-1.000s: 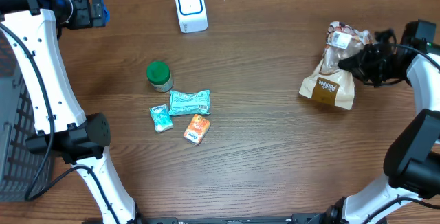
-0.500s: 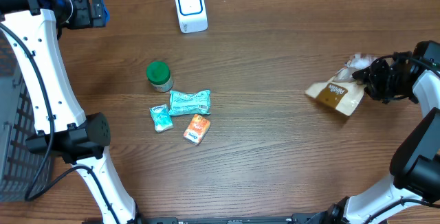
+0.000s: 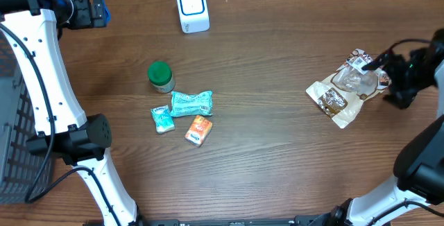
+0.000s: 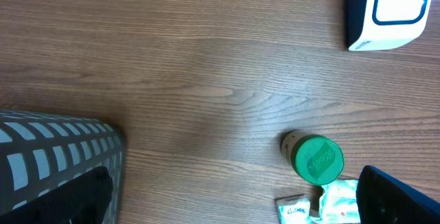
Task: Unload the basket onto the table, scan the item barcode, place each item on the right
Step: 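Carry the bag right and lower it onto the table, then move the right gripper over the orange packet at center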
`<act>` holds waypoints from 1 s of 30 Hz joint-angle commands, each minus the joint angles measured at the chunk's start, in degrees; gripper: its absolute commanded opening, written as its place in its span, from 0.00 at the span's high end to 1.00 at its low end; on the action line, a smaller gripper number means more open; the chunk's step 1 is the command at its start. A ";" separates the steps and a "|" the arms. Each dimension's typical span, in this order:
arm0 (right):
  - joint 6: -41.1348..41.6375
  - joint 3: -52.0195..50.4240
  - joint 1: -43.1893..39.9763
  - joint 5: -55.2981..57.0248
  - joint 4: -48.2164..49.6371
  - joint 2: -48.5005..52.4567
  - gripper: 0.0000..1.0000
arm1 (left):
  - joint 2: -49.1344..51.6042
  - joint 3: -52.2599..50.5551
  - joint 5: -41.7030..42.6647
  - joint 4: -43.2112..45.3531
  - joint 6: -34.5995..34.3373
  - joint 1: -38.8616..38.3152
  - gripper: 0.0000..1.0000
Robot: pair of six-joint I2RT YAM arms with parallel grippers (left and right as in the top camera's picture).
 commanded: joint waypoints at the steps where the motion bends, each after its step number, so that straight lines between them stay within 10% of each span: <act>1: -2.21 4.70 4.42 -1.38 -2.58 -0.90 0.04 | -1.73 0.44 -0.17 -0.09 0.66 -0.02 0.01; 15: -1.27 -2.23 31.91 -1.86 -4.37 -0.87 0.36 | -1.73 0.44 -0.20 -0.09 0.66 -0.02 0.01; 30: 20.61 -16.04 63.98 -2.14 23.04 -0.85 0.81 | -1.73 0.44 -0.20 -0.09 0.66 -0.02 0.01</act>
